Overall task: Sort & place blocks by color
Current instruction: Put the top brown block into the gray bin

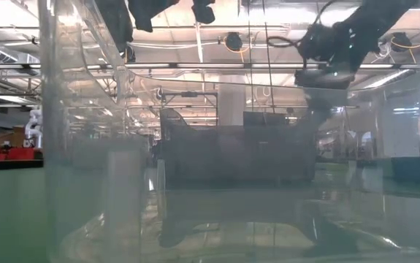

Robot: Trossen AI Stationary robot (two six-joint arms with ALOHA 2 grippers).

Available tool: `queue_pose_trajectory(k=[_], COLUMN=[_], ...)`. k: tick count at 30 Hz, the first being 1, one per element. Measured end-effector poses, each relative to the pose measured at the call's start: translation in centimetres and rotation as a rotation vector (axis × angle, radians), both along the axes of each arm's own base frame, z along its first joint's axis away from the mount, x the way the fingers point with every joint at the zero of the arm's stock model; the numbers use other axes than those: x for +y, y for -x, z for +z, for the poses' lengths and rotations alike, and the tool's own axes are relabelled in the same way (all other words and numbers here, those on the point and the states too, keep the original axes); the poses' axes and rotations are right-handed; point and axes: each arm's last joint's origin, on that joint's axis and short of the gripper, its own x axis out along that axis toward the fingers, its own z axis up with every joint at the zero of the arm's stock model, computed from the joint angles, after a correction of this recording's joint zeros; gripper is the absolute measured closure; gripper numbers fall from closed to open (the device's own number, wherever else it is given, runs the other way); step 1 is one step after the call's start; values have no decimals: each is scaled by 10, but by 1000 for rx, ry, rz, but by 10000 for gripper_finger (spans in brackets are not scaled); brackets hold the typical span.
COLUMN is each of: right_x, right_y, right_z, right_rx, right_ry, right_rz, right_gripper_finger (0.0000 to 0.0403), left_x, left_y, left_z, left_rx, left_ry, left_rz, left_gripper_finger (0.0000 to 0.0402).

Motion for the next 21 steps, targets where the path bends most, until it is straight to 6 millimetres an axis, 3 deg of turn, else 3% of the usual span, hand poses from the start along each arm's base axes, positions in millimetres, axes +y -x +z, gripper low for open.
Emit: queue_pose_trajectory(k=[12, 21], right_x=[-20, -27], right_y=[-15, -22], right_z=[-49, -50], right_rx=[187, 186], right_ry=[-87, 28], right_rz=[256, 293], right_gripper_finger=[224, 211], left_x=[2, 6], left_y=[0, 1], left_z=[0, 0], left_rx=[3, 6], left_ry=[-24, -51], left_rz=[-25, -8], left_gripper_finger=[146, 146])
